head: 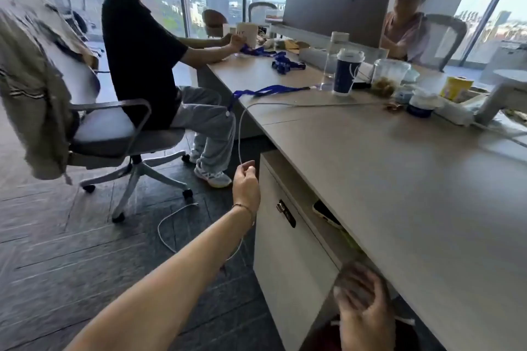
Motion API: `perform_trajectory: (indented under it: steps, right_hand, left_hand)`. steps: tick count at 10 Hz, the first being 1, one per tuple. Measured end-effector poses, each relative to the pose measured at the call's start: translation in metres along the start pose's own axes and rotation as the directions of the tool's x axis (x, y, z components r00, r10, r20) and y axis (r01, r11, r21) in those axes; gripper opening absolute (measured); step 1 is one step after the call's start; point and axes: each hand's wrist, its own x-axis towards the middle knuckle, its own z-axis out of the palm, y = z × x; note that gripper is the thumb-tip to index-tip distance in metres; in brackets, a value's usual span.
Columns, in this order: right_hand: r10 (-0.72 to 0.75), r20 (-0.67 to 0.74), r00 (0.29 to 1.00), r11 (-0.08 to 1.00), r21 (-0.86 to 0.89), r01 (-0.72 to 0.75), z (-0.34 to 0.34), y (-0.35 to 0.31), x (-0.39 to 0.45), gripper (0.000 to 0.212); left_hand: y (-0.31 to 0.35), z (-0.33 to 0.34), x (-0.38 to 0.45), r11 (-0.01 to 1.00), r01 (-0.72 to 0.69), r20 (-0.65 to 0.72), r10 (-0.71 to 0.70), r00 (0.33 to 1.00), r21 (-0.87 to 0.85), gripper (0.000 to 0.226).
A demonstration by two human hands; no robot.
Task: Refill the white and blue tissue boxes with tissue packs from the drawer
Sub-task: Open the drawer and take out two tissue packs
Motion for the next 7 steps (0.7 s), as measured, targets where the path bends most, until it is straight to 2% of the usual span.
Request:
perform_trajectory:
  steps: [1, 2, 3, 4, 5, 6, 7]
  right_hand:
    - [0.042, -0.016, 0.999, 0.991, 0.127, -0.039, -0.025, 0.033, 0.050, 0.060]
    - [0.072, -0.095, 0.993, 0.986, 0.156, -0.056, -0.021, 0.025, 0.037, 0.046]
    - [-0.137, -0.130, 0.982, 0.986, -0.114, 0.122, -0.017, 0.008, 0.019, 0.041]
    - [-0.269, -0.143, 0.952, 0.916, -0.343, 0.207, -0.016, 0.016, 0.003, 0.036]
    - [-0.360, -0.110, 0.927, 0.831, -0.489, 0.265, -0.011, 0.012, -0.009, 0.024]
    - [-0.383, -0.098, 0.918, 0.786, -0.557, 0.268, -0.003, 0.003, -0.019, 0.019]
    - [-0.434, -0.060, 0.899, 0.715, -0.630, 0.303, 0.000, -0.005, -0.023, 0.016]
  left_hand:
    - [-0.009, 0.018, 0.027, 0.995, 0.041, 0.020, -0.043, 0.999, 0.092, 0.033]
    - [-0.022, 0.031, 0.047, 0.990, 0.056, 0.064, -0.065, 0.996, 0.132, 0.034]
    - [-0.037, 0.035, 0.055, 0.986, 0.031, 0.104, -0.049, 0.993, 0.166, 0.036]
    - [-0.044, 0.031, 0.060, 0.984, 0.019, 0.142, -0.045, 0.989, 0.176, 0.039]
    - [-0.048, 0.025, 0.071, 0.976, 0.014, 0.148, -0.047, 0.988, 0.219, 0.039]
    - [-0.044, 0.020, 0.072, 0.975, 0.034, 0.186, -0.076, 0.979, 0.220, 0.022]
    - [-0.036, 0.016, 0.071, 0.978, 0.051, 0.225, -0.097, 0.970, 0.202, 0.029]
